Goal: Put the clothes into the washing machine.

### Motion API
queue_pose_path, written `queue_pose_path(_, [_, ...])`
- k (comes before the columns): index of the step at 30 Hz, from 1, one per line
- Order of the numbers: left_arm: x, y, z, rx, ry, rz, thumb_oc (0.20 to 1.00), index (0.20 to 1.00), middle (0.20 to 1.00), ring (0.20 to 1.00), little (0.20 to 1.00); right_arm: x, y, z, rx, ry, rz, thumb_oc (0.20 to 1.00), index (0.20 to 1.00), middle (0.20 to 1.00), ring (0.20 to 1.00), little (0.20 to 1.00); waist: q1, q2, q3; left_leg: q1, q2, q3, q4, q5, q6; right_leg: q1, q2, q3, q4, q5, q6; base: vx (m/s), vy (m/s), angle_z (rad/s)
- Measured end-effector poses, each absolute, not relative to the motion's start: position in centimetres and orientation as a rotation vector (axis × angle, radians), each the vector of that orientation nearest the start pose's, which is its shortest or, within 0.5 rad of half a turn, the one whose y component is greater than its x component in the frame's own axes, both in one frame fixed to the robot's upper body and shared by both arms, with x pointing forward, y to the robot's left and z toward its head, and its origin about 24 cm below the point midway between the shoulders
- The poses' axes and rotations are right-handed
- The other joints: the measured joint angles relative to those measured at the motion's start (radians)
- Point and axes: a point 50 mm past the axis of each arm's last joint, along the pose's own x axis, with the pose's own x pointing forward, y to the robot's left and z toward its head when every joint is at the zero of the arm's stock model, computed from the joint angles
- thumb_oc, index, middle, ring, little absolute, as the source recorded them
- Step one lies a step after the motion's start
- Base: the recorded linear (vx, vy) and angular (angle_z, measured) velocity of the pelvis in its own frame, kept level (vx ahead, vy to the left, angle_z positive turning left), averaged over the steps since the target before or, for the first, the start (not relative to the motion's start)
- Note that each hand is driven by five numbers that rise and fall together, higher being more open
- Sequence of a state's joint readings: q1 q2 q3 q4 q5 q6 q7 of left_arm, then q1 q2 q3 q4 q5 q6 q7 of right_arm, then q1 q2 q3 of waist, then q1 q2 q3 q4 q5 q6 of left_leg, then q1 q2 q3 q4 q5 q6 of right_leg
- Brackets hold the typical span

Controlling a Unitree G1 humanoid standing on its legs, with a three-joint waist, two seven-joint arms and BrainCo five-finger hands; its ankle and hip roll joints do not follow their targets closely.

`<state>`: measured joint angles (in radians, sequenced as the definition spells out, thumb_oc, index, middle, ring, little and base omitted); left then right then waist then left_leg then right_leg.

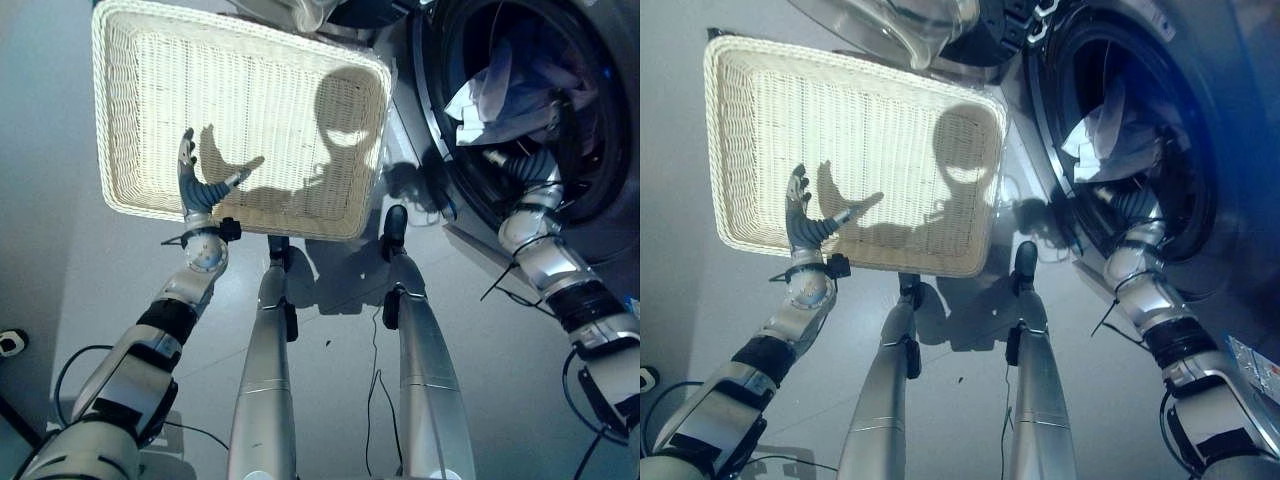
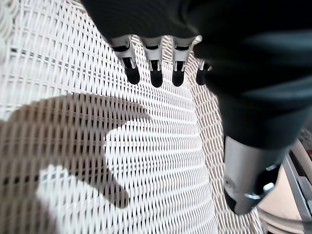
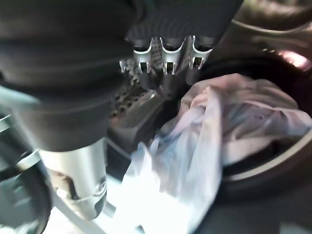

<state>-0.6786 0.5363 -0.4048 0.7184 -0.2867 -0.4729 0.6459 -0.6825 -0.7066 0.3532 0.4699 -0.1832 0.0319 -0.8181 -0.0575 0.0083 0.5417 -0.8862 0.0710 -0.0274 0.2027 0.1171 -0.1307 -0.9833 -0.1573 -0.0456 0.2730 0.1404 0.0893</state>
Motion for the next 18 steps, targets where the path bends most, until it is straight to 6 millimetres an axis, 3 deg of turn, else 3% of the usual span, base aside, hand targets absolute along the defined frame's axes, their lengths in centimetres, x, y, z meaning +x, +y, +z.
queue_pose_path(9, [33.4, 21.7, 7.8, 0.329, -0.263, 0.334, 1.0, 1.0, 1.0, 1.0, 1.0, 33.0, -21.3, 11.4, -0.957, -0.418, -0.327, 1.0, 1.0, 1.0, 1.0, 1.0, -0.002, -0.001, 0.0, 0.23, 0.009, 0.024, -0.084, 0.0, 0.0, 0.205, 0.004, -0.002, -0.044, -0.018, 0.007, -0.02, 0.002, -0.02])
queue_pose_path(11, [33.4, 21.7, 7.8, 0.329, -0.263, 0.334, 1.0, 1.0, 1.0, 1.0, 1.0, 33.0, -21.3, 11.4, -0.957, -0.418, -0.327, 1.0, 1.0, 1.0, 1.0, 1.0, -0.002, -0.001, 0.0, 0.23, 0.009, 0.024, -0.084, 0.0, 0.0, 0.205, 0.004, -0.002, -0.044, -0.018, 0.007, 0.0, 0.0, 0.0])
queue_pose_path(12, [32.1, 22.2, 5.5, 0.35, -0.188, 0.313, 1.0, 1.0, 1.0, 1.0, 1.0, 31.8, -20.9, 8.7, -0.946, -0.353, -0.252, 1.0, 1.0, 1.0, 1.0, 1.0, 0.002, 0.0, -0.001, 0.334, 0.017, 0.026, -0.123, 0.001, 0.0, 0.306, 0.01, -0.009, -0.074, -0.024, 0.009, -0.03, -0.029, -0.02])
queue_pose_path(14, [31.1, 22.7, 3.7, 0.38, -0.119, 0.288, 1.0, 1.0, 1.0, 1.0, 1.0, 31.1, -21.0, 7.1, -0.951, -0.302, -0.189, 1.0, 1.0, 1.0, 1.0, 1.0, 0.008, 0.002, -0.004, 0.4, 0.02, 0.031, -0.143, 0.0, -0.001, 0.371, 0.011, -0.016, -0.088, -0.027, 0.009, -0.03, -0.012, -0.03])
queue_pose_path(15, [30.2, 23.0, 1.8, 0.396, -0.03, 0.272, 1.0, 1.0, 1.0, 1.0, 1.0, 30.2, -20.7, 5.5, -0.961, -0.255, -0.107, 1.0, 1.0, 1.0, 1.0, 1.0, 0.018, 0.001, -0.005, 0.478, 0.022, 0.033, -0.168, 0.003, -0.002, 0.44, 0.011, -0.035, -0.105, -0.021, 0.0, 0.0, 0.013, -0.05])
queue_pose_path(18, [28.6, 23.8, -0.1, 0.418, 0.053, 0.247, 1.0, 1.0, 1.0, 1.0, 1.0, 29.0, -20.3, 4.1, -0.938, -0.22, -0.009, 1.0, 1.0, 1.0, 1.0, 1.0, 0.022, 0.002, -0.008, 0.578, 0.025, 0.048, -0.203, 0.001, 0.0, 0.539, 0.009, -0.056, -0.139, -0.03, 0.01, 0.03, 0.033, -0.02])
